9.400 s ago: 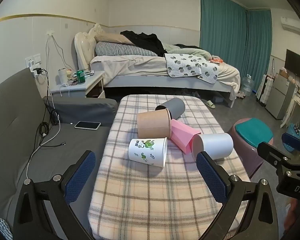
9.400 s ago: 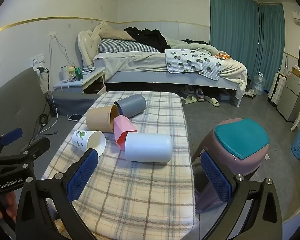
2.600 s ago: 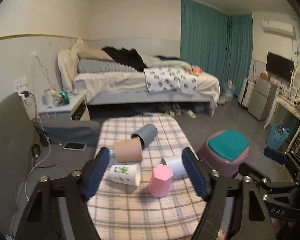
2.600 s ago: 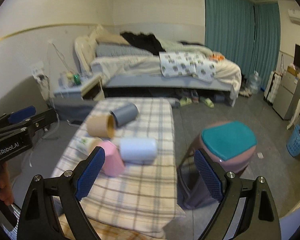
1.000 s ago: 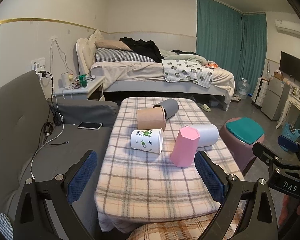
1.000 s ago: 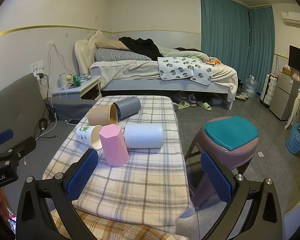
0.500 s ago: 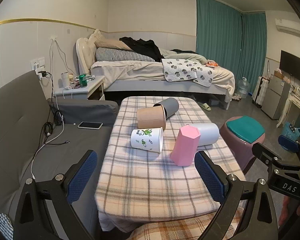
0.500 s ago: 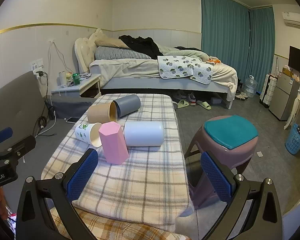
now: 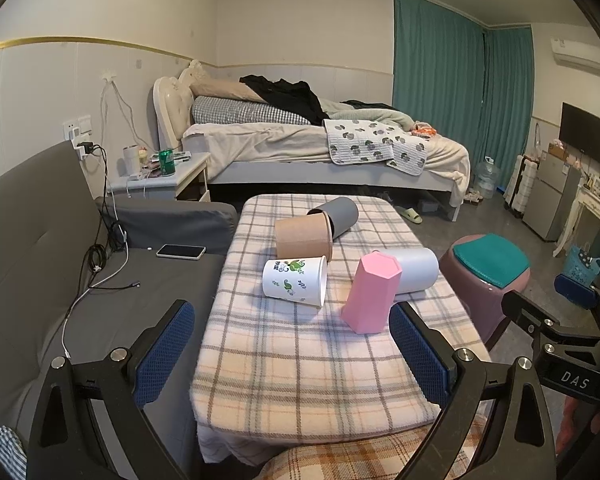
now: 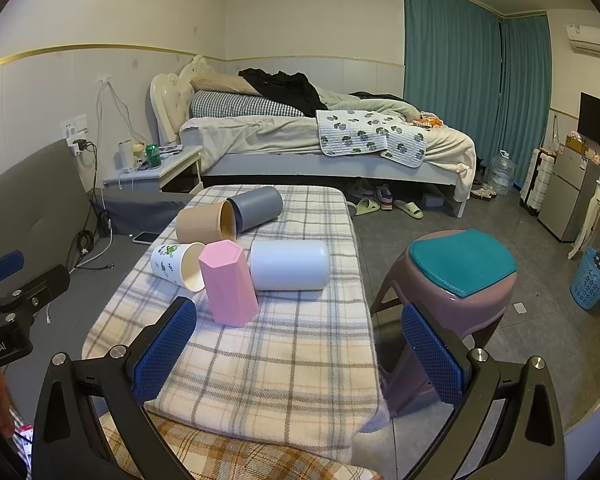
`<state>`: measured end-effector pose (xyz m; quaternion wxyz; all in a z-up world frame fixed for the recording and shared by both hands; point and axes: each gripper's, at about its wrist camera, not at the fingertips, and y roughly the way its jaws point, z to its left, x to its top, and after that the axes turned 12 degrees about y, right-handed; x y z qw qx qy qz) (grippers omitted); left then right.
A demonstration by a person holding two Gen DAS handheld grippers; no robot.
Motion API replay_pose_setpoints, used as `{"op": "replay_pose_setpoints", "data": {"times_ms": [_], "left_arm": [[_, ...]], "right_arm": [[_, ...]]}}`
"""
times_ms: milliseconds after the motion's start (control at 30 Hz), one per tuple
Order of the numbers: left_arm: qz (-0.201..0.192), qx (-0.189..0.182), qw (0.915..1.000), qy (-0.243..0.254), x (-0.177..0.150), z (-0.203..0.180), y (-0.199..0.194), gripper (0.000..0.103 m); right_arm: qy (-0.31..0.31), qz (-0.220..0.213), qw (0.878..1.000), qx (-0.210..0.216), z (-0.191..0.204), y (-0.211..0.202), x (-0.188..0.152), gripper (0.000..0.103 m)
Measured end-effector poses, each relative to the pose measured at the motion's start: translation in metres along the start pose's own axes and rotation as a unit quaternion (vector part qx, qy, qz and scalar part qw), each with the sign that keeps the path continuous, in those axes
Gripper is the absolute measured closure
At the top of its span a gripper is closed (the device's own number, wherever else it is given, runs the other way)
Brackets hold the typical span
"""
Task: Flip cup upside down
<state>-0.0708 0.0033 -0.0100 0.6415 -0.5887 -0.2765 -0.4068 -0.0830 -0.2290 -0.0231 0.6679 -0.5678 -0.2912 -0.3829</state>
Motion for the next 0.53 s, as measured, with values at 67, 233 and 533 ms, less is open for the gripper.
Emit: {"op": "replay_pose_setpoints", "data": {"times_ms": [67,233,533], "left_arm": [[0.000,-0.001,1.0000,0.001,-0.0013,0.0003,-0.0001,0.002],[0.000,-0.001,1.0000,0.001,-0.0025,-0.0001,-0.0001,0.002],[0.001,0.002,1.0000,0.002,-0.0016,-0.0009,0.0009,0.002]], "right_arm": [[0.000,0.000,1.000,-0.001,0.0000,0.0001,0.0001,0.000],[0.001,0.002,1.000,-0.002,-0.0016,0.0008,-0.0010,0.000],[0.003,0.005,1.000,-0.001,-0.0029,0.0022,-0.0025,0.000]]}}
